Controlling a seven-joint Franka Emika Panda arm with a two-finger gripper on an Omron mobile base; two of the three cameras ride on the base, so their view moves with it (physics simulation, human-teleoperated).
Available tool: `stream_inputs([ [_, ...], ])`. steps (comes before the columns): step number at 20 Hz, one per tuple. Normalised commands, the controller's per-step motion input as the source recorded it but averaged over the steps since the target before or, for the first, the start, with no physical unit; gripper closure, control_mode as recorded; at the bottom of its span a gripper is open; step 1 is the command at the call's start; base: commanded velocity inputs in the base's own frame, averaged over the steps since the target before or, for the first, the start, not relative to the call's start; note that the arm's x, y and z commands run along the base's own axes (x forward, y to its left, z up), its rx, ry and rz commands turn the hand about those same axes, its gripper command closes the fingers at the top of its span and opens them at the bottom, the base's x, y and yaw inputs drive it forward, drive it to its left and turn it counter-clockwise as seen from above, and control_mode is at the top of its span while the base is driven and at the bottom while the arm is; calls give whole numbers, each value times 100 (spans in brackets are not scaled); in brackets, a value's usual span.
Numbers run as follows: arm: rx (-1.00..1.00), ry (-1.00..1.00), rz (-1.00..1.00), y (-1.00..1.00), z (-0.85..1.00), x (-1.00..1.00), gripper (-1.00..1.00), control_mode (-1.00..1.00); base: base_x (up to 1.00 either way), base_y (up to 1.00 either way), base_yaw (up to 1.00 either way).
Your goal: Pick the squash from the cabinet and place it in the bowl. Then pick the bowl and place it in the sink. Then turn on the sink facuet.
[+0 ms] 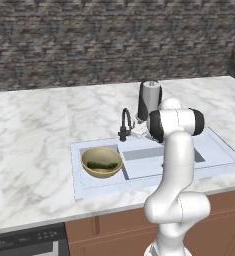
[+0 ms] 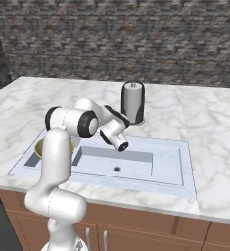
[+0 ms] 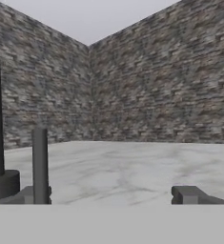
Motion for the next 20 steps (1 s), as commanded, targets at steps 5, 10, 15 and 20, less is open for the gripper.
stream_inputs([
  [5,0,4,0,22,-2,23,-100,-100,0,0,0],
  [10,0,2,0,13,0,21,100,-100,0,0,0],
  [15,5,12,0,-7,2,11,100,-100,0,0,0],
  [20,13,18,-5,-36,14,1,100,-100,0,0,0],
])
